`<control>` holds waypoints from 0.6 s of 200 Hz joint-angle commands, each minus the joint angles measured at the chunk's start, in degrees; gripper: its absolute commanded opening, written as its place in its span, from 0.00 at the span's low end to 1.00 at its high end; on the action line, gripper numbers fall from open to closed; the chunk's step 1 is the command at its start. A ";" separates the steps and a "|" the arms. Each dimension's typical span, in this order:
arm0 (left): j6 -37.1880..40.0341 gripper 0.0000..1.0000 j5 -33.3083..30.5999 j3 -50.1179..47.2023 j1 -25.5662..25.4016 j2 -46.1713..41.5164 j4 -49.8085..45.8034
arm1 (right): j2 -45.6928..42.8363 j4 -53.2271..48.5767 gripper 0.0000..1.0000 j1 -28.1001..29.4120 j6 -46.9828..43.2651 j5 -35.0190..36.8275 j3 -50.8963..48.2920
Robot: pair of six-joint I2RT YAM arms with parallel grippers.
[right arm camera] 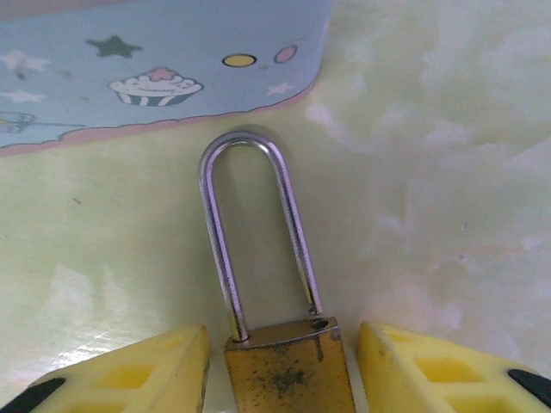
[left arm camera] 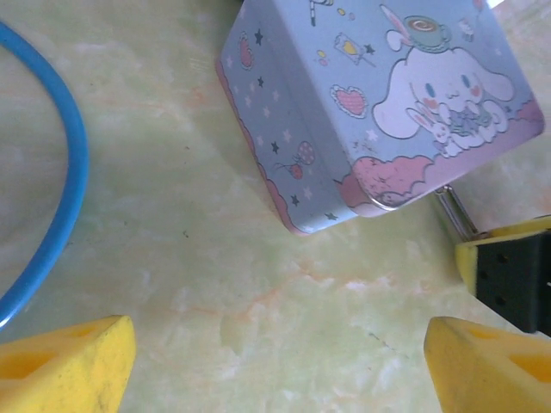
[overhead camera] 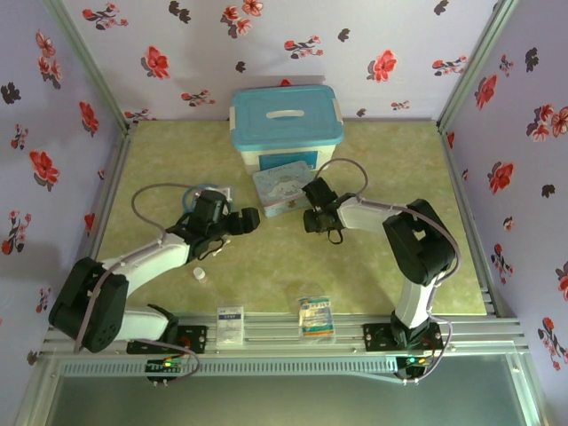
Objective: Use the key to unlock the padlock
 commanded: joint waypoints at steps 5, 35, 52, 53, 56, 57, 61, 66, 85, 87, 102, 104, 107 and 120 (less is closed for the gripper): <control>-1.19 0.87 1.83 -1.19 0.04 -3.66 -2.08 | 2.88 -5.08 0.43 0.99 -1.07 4.41 1.82; -1.30 0.87 2.29 -2.31 0.04 -6.81 -2.86 | 1.66 -10.35 0.33 1.14 1.46 6.46 1.30; -1.02 0.87 2.31 -2.50 0.04 -7.83 -3.53 | 0.74 -13.58 0.33 1.12 2.41 6.47 1.15; -0.99 0.87 2.29 -2.55 0.04 -7.89 -3.58 | 0.71 -13.79 0.34 1.09 2.50 6.53 1.14; -1.01 0.86 2.27 -2.58 0.04 -8.00 -3.63 | 0.69 -14.55 0.34 1.07 2.76 6.65 1.30; -1.03 0.86 2.27 -2.59 0.04 -8.06 -3.63 | 0.68 -14.80 0.34 1.06 2.85 6.63 1.35; -1.03 0.86 2.27 -2.67 0.04 -8.28 -3.63 | 0.59 -15.89 0.34 1.05 3.08 6.61 1.61; -1.05 0.86 2.27 -2.82 0.04 -8.44 -3.72 | 0.66 -17.45 0.34 1.09 3.32 6.61 1.83; -1.29 0.86 2.53 -3.30 0.04 -9.20 -4.04 | 0.60 -23.96 0.34 0.98 4.84 6.62 2.59; -1.31 0.86 2.53 -3.41 0.04 -9.38 -4.11 | 0.59 -24.48 0.34 0.93 4.86 6.43 2.67; -1.03 0.86 2.58 -3.92 0.04 -10.57 -4.84 | -0.12 -27.87 0.34 0.77 5.59 6.07 2.27; -0.98 0.86 2.57 -3.95 0.04 -10.75 -4.97 | -0.27 -28.07 0.33 0.79 5.66 6.07 2.08; -0.92 0.86 2.54 -4.07 0.00 -11.06 -5.22 | -0.68 -28.40 0.34 0.75 5.78 6.07 1.80; -0.51 0.86 2.54 -4.48 0.04 -12.63 -6.14 | -2.51 -28.78 0.34 0.71 6.40 6.75 0.20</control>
